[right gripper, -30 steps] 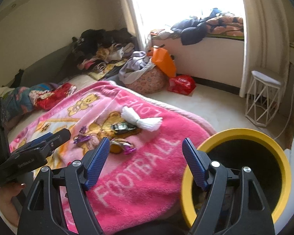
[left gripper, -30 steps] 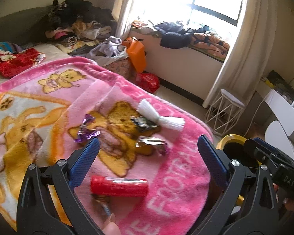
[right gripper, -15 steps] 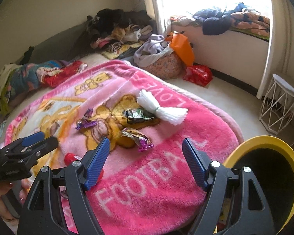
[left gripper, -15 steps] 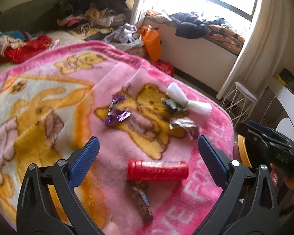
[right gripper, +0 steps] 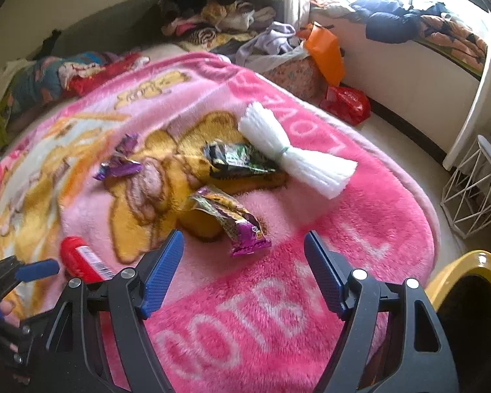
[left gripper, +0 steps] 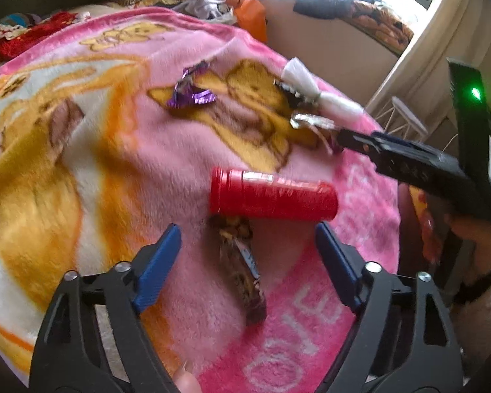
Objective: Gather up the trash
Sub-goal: 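Grasp a brown snack wrapper with the left tool while the right tool grasps a purple wrapper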
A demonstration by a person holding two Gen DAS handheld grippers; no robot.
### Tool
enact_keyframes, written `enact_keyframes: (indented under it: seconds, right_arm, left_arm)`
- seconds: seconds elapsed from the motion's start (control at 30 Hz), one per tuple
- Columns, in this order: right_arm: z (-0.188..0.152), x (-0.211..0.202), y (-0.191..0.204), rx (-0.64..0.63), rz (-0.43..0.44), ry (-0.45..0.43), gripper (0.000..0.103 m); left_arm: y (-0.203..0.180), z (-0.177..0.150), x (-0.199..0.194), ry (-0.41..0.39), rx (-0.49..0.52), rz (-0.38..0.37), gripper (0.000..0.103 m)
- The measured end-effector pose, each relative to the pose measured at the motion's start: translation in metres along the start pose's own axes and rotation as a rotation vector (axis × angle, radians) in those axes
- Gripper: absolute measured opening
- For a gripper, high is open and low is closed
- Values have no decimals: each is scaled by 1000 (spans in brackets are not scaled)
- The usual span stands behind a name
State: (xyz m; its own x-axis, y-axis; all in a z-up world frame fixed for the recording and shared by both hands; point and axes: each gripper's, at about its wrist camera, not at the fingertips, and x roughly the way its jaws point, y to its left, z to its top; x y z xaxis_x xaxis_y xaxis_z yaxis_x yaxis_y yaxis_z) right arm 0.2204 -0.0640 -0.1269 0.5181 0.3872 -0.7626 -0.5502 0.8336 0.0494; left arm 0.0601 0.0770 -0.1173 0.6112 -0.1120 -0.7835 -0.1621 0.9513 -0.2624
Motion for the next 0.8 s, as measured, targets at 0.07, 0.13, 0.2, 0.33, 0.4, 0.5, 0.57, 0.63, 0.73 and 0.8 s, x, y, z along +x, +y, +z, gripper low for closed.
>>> enact_keyframes:
  seconds: [0.07, 0.13, 0.2, 0.33, 0.4, 0.5, 0.57, 0.63, 0.73, 0.8]
  right_arm:
    - [1, 10, -1, 2, -10, 13, 72]
    - [3, 19, -2, 3, -17, 26, 68]
    - [4, 29, -2, -8, -20, 43, 62]
    - [0, 39, 0, -27, -8, 66, 32]
    - [-4, 36, 0, -20, 9, 61, 30]
    - [-10, 30, 0, 8, 22, 53, 30]
    - [-13, 24, -1, 26, 32, 48, 30]
    - [-17, 18, -1, 42, 36, 43, 30]
    - [-24, 9, -3, 72, 41, 36, 30]
    - [-29, 2, -4, 95, 43, 31, 30]
  left_arm:
    - [2, -6, 4, 23, -8, 1, 67]
    - [1, -11, 6, 34, 5, 8, 61]
    - [-1, -16, 6, 37, 19, 9, 57]
    - [-2, -20, 7, 42, 23, 16, 44]
    - [0, -20, 8, 42, 20, 17, 38]
    - [2, -20, 8, 44, 15, 21, 27]
    - [4, -19, 8, 46, 12, 18, 21]
    - [6, -18, 8, 50, 8, 12, 16]
    - [8, -16, 7, 54, -2, 1, 14]
    - [9, -14, 6, 52, -7, -2, 14]
